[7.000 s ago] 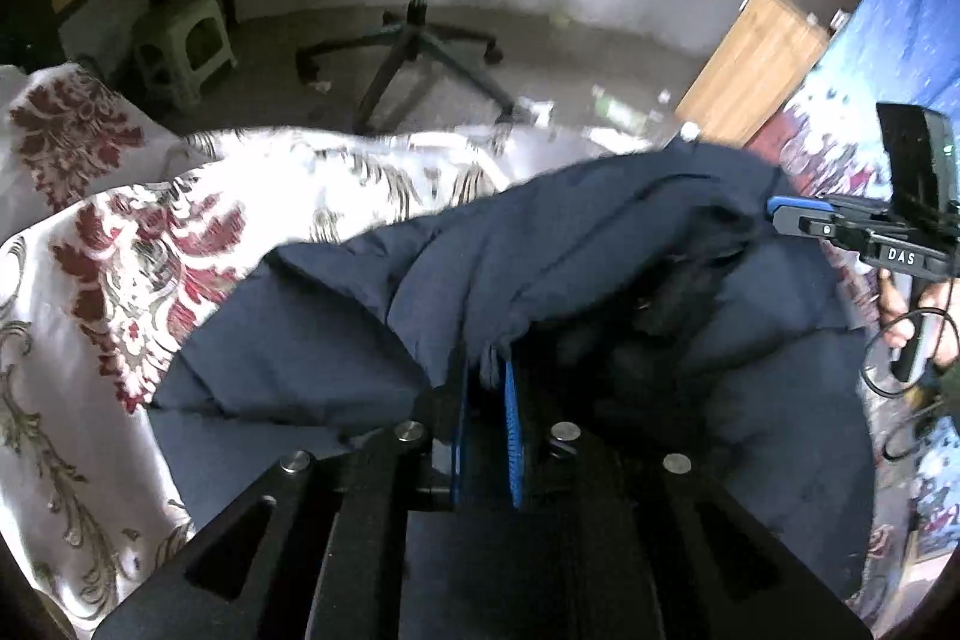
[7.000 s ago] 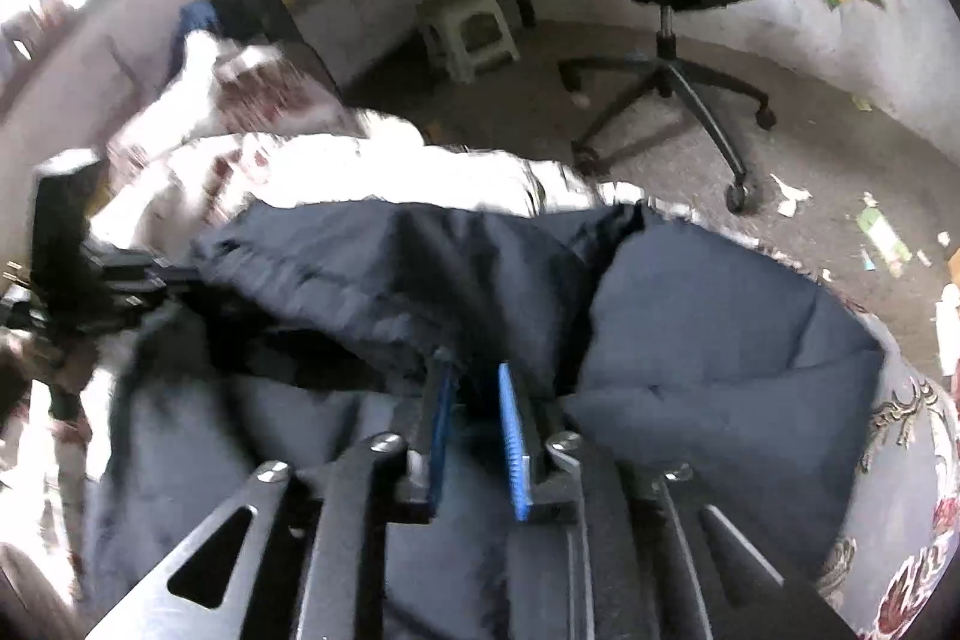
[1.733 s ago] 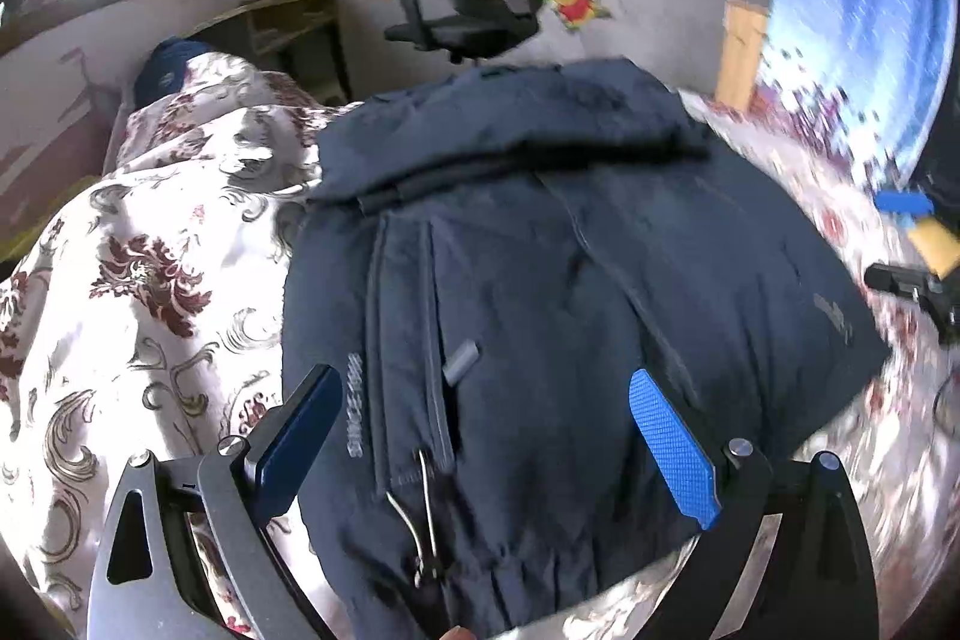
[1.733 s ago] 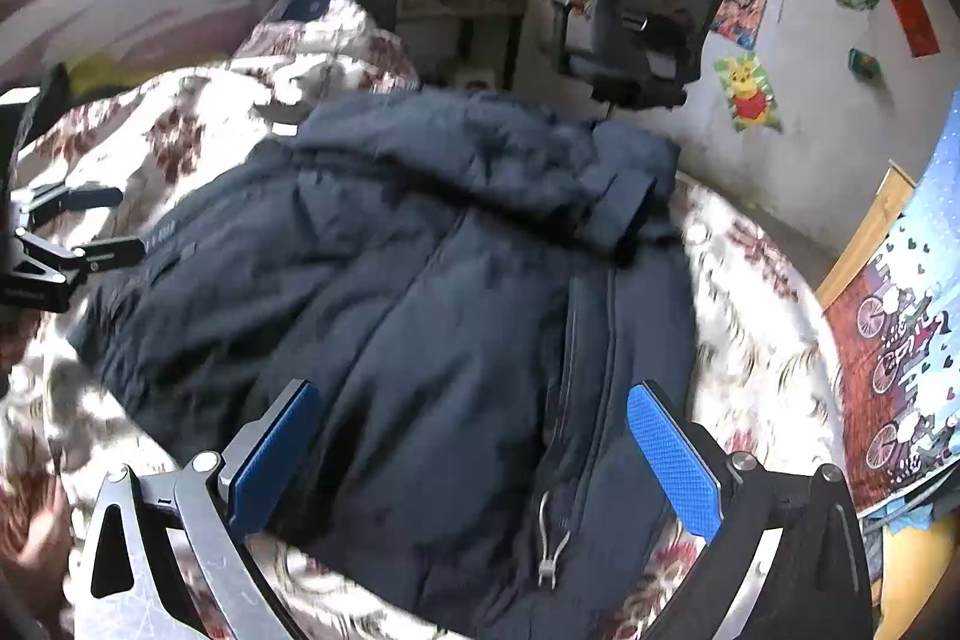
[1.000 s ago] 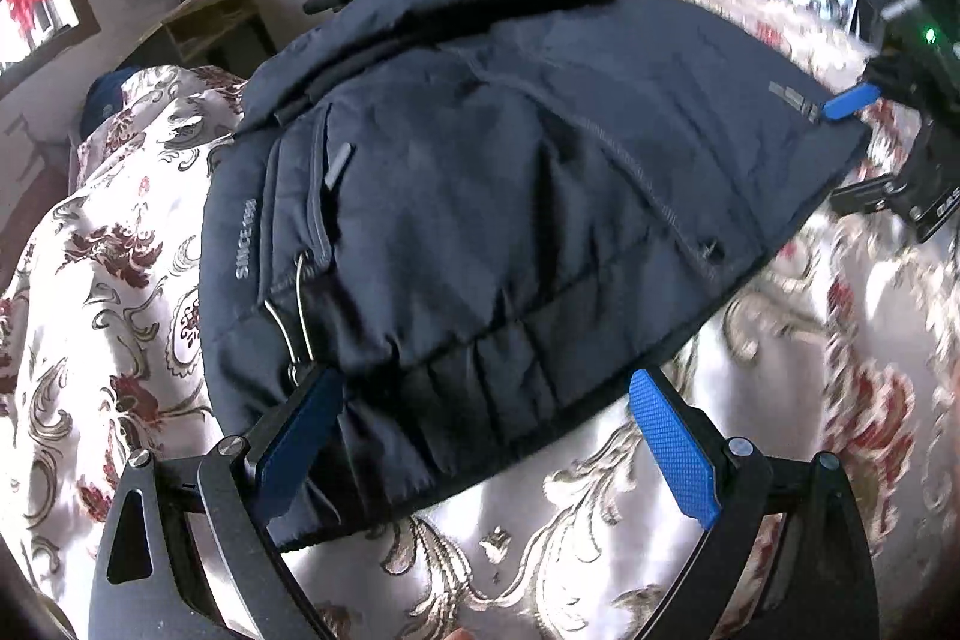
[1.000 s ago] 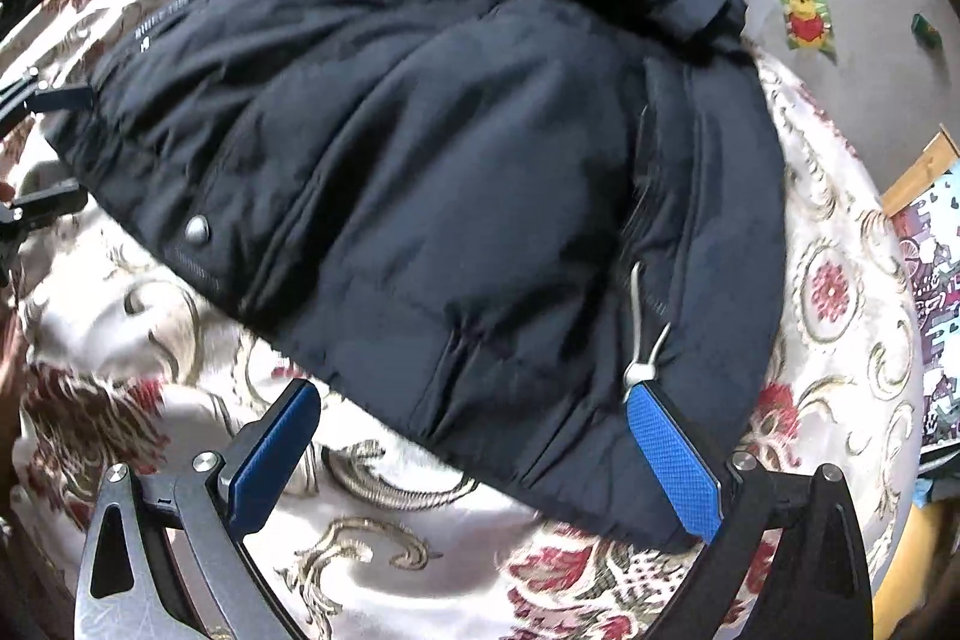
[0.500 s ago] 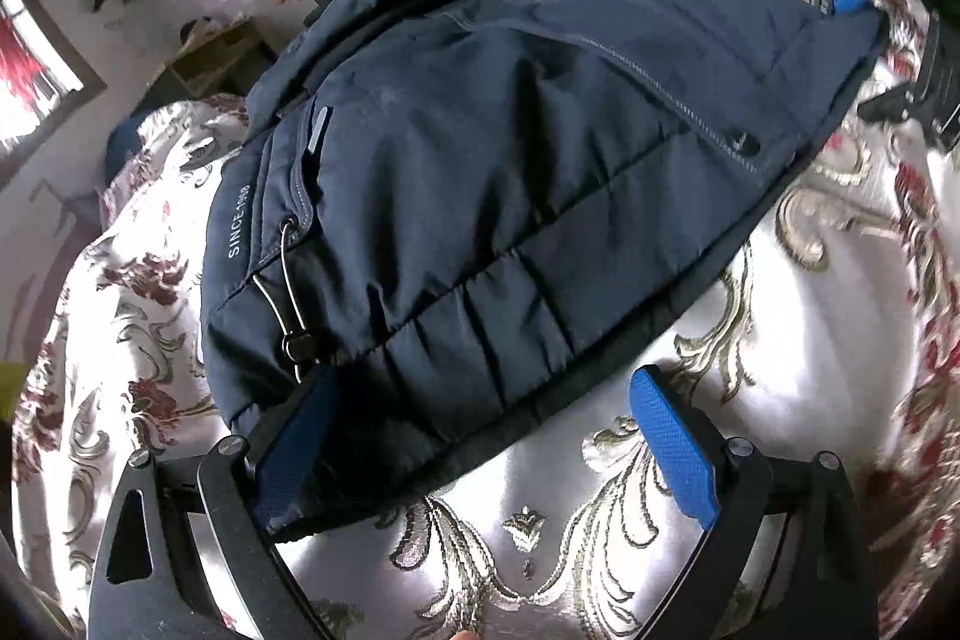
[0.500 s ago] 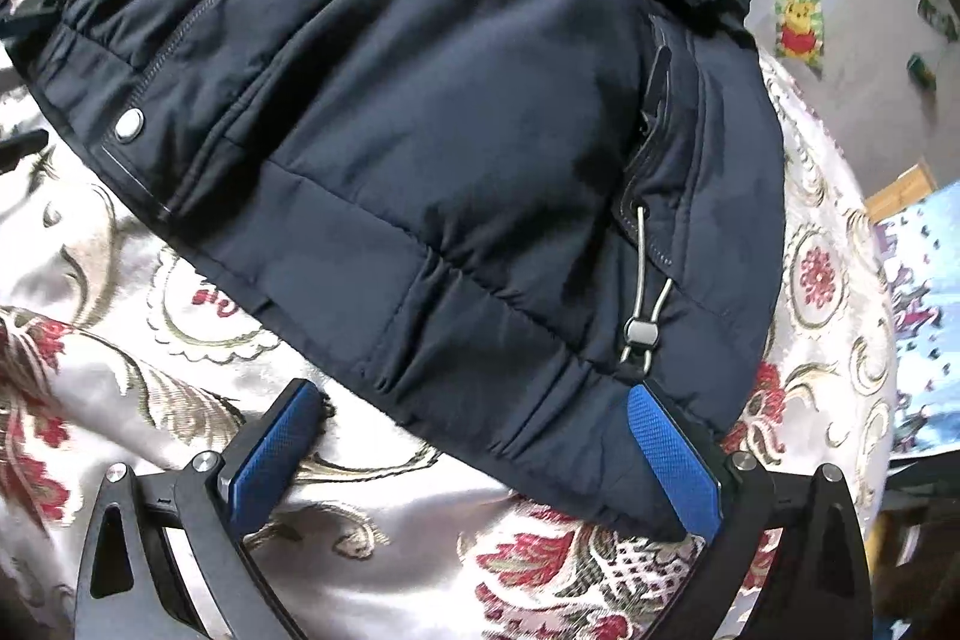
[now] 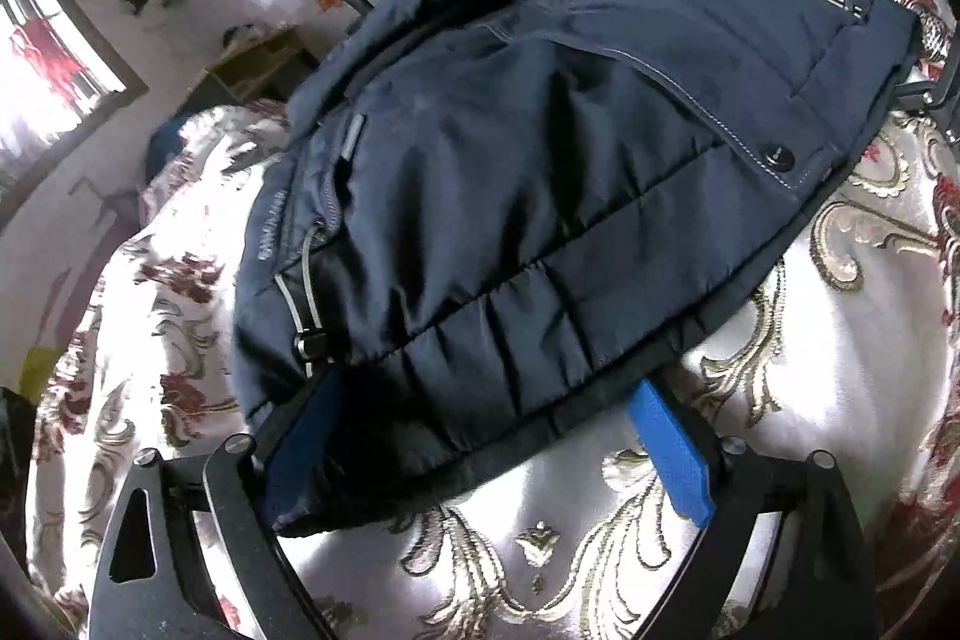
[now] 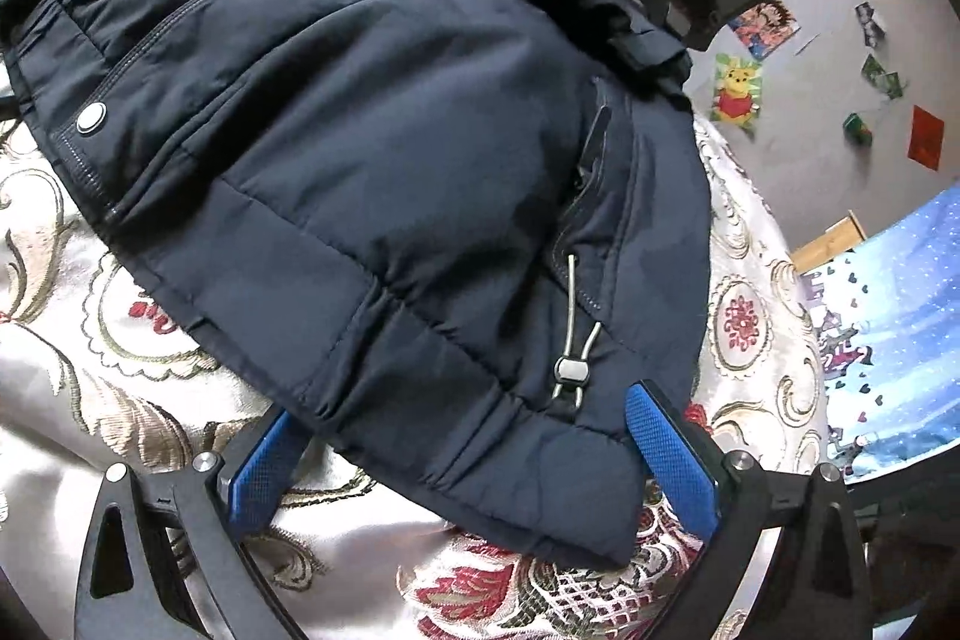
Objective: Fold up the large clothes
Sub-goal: 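Close both grippers on the folded jacket edge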
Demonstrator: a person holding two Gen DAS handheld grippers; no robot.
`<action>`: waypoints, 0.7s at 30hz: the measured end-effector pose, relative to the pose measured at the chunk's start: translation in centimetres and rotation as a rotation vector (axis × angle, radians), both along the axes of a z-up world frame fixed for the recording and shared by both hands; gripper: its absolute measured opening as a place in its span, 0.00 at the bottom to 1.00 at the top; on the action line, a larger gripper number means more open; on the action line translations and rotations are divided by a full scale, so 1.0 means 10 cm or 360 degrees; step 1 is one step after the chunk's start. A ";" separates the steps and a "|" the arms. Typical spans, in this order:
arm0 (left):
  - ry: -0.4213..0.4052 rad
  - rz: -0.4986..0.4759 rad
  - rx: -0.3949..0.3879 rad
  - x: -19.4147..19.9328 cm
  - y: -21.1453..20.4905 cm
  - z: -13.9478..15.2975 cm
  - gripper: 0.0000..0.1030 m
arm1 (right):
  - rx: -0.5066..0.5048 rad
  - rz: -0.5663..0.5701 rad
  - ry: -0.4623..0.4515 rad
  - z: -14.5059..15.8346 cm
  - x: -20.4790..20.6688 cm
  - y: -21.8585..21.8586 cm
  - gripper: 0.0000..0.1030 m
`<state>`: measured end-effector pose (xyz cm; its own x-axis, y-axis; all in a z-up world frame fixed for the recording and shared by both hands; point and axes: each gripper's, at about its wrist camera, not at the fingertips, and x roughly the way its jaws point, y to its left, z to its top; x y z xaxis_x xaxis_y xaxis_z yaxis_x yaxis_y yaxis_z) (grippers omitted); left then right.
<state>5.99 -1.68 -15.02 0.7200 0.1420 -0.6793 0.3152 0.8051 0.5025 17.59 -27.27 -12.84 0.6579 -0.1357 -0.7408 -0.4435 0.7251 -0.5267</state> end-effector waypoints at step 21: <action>-0.0138 0.0015 -0.0011 0.06 -0.03 0.23 0.27 | 0.0075 0.0132 -0.0143 0.18 -0.16 0.19 0.17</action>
<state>6.57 -1.98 -12.73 0.7746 0.1447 -0.6156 0.2631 0.8115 0.5218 16.02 -25.33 -11.08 0.7294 -0.0445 -0.6826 -0.4557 0.7126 -0.5334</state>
